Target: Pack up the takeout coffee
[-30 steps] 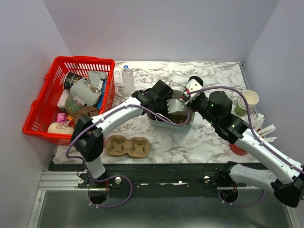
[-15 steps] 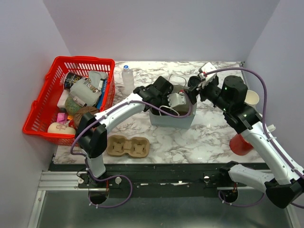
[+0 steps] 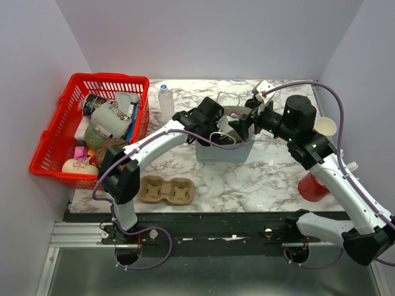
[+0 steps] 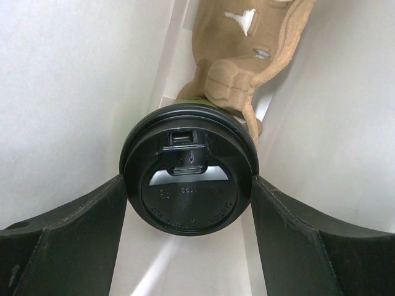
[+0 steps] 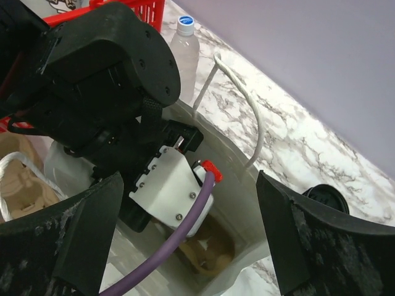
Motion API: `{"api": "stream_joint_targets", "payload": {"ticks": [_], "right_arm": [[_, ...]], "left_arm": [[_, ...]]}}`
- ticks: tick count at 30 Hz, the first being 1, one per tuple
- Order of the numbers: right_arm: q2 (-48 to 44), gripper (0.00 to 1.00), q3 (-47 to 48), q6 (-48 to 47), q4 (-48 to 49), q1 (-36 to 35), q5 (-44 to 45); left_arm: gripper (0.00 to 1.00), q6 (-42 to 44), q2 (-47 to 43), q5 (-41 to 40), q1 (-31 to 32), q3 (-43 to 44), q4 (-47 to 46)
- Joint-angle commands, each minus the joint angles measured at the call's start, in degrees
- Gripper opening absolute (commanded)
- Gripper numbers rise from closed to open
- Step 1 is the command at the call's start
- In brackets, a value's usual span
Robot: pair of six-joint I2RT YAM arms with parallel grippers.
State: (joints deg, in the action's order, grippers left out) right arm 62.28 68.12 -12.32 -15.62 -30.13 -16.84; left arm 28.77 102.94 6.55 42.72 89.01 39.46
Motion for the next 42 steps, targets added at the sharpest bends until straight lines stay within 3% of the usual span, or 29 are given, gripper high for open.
{"api": "stream_joint_targets", "payload": {"ticks": [1,7,11,23,40,42], "right_arm": [[2.66,0.97,3.15,2.82,-3.71,3.39,-1.43],[6.44,0.96,10.01,0.72,-8.55,8.94,-6.52],[7.85,0.96,11.77,-9.00,-13.28,9.21,-13.91],[13.21,0.95,14.85,-25.19,-24.10,9.30,-17.35],[12.78,0.78,8.44,-28.55,-26.48,9.21,-18.31],[12.95,0.76,8.26,-28.20,-26.31,9.21,-18.49]], "left_arm": [[0.00,-3.03,2.27,-0.31,-1.24,-4.28,1.76],[0.00,2.51,-2.47,2.77,-1.23,-11.04,-1.93],[0.00,3.48,-5.28,4.88,-1.24,-15.87,-3.07],[0.00,8.31,-9.06,3.13,1.40,-22.91,-8.08],[0.00,7.17,-11.26,2.16,2.02,-26.35,-11.86],[0.04,6.56,-11.96,2.07,1.93,-26.70,-12.48]]}}
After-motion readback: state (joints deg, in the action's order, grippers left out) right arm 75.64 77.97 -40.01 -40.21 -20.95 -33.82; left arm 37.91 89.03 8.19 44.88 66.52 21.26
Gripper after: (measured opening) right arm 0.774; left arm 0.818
